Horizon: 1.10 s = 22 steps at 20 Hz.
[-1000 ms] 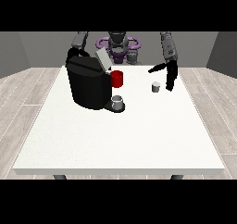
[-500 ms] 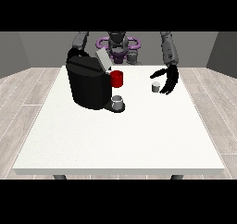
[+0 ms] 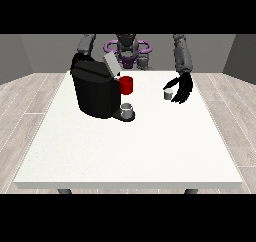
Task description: Insert the coffee pod into the coffee machine and close the lid
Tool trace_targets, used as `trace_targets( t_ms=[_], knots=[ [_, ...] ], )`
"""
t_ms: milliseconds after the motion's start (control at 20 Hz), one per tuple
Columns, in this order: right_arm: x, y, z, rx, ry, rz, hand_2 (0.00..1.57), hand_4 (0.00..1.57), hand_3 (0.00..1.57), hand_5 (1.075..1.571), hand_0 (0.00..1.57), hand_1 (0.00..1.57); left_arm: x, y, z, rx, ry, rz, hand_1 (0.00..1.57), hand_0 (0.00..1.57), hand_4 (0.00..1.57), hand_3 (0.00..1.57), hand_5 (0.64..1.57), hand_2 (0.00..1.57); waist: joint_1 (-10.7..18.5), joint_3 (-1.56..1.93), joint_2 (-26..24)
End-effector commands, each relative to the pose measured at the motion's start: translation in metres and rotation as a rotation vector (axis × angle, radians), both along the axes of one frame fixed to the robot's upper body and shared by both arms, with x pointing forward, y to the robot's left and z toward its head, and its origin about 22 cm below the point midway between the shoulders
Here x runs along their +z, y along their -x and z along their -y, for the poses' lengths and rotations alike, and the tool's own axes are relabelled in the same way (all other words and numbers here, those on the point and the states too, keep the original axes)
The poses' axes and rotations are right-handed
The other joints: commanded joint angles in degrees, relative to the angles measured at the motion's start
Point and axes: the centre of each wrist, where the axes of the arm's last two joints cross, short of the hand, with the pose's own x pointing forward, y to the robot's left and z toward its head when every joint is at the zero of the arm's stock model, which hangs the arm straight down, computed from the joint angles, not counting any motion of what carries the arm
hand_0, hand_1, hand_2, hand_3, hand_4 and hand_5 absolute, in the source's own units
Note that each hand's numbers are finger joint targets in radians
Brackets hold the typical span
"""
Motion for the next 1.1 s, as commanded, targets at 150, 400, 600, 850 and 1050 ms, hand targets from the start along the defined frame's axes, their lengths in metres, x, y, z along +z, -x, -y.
trace_targets(
  t_ms=[150, 400, 600, 850, 1050],
  knots=[
    [0.000, -0.007, 0.017, -0.019, -0.030, -0.038, 0.00, 0.51, 0.00, 1.571, 0.00, 0.00, -0.005, -0.010, 0.025, 0.008, -0.062, 0.012, 0.84, 0.84, 0.39, 0.74, 1.571, 0.97, 0.7, -0.09, -2.7],
    [0.010, 0.001, 0.002, 0.012, -0.038, -0.026, 0.00, 0.43, 0.00, 1.571, 0.00, 0.00, -0.018, 0.003, 0.001, 0.014, -0.139, 0.021, 0.99, 0.99, 0.29, 0.87, 1.571, 1.09, -0.8, -0.12, -2.0],
    [0.004, -0.014, 0.018, -0.027, -0.066, 0.003, 0.00, 0.42, 0.00, 1.571, 0.00, 0.00, -0.009, -0.012, 0.028, -0.029, -0.211, -0.006, 1.03, 1.03, 0.29, 0.89, 1.571, 1.11, 0.6, -0.07, -1.6],
    [-0.017, 0.005, 0.000, -0.038, -0.039, -0.064, 0.00, 0.44, 0.00, 1.571, 0.00, 0.00, 0.001, -0.014, 0.010, -0.087, -0.159, 0.065, 1.32, 1.32, 0.55, 1.41, 1.571, 1.43, 0.8, -0.10, -1.8],
    [-0.015, -0.001, 0.008, -0.012, -0.035, -0.114, 0.00, 0.49, 0.00, 1.571, 0.00, 0.00, 0.032, -0.034, 0.018, -0.198, -0.117, 0.069, 1.45, 1.45, 0.62, 1.39, 1.571, 1.45, 1.5, -0.09, -5.5]
  ],
)
